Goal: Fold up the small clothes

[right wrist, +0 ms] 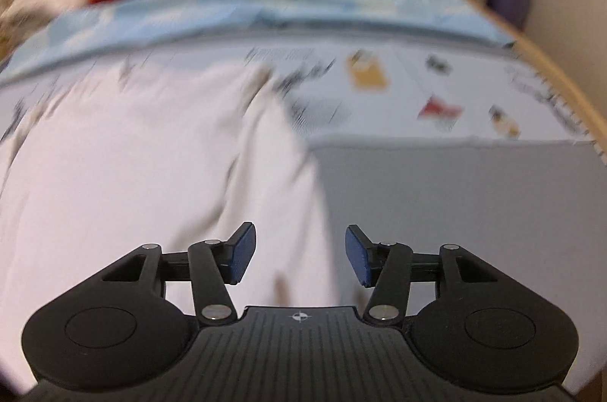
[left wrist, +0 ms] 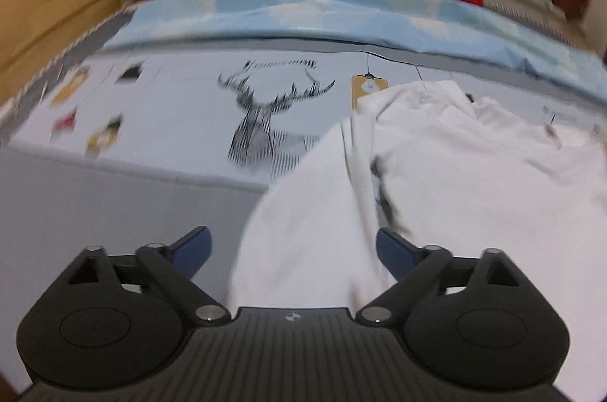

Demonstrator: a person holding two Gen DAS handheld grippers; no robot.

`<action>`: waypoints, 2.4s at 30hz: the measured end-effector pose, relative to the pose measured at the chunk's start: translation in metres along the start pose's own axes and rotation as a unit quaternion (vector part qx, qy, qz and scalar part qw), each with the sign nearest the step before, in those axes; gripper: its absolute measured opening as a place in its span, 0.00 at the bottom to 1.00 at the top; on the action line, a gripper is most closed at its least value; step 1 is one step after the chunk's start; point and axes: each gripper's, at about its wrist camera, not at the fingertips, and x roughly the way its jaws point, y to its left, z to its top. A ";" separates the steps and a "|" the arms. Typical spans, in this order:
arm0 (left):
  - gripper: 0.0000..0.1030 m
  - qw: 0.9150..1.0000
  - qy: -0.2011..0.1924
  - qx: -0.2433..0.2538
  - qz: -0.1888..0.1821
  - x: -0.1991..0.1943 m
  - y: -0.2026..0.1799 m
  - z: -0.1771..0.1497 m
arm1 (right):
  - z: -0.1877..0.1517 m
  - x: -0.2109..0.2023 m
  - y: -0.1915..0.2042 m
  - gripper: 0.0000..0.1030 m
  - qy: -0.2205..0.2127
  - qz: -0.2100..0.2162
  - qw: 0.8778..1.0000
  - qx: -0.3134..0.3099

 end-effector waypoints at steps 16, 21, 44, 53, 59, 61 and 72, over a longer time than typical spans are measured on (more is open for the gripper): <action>0.98 0.999 0.022 -0.026 -0.001 0.003 -0.018 -0.049 | -0.102 -0.014 0.085 0.81 0.136 0.065 0.974 -0.166; 0.98 0.997 0.031 -0.067 -0.017 0.006 -0.011 -0.043 | -0.113 -0.015 0.091 0.48 0.133 0.071 0.969 -0.194; 0.98 0.997 0.013 -0.079 0.008 0.016 -0.008 -0.027 | 0.070 -0.030 -0.107 0.71 -0.094 -0.158 0.967 0.177; 0.98 0.998 0.026 -0.060 0.018 0.011 0.019 -0.031 | 0.020 0.001 0.063 0.71 -0.041 0.048 0.994 0.084; 0.98 0.993 0.068 0.061 -0.071 -0.005 0.006 -0.057 | 0.027 0.010 0.094 0.71 -0.044 0.009 0.999 -0.007; 0.98 0.986 0.090 0.112 -0.090 -0.004 -0.004 -0.066 | 0.030 0.014 0.096 0.71 -0.036 0.016 0.999 0.004; 0.02 0.980 0.110 0.104 -0.126 -0.023 0.028 -0.057 | 0.024 0.039 0.116 0.71 -0.020 0.001 0.999 -0.029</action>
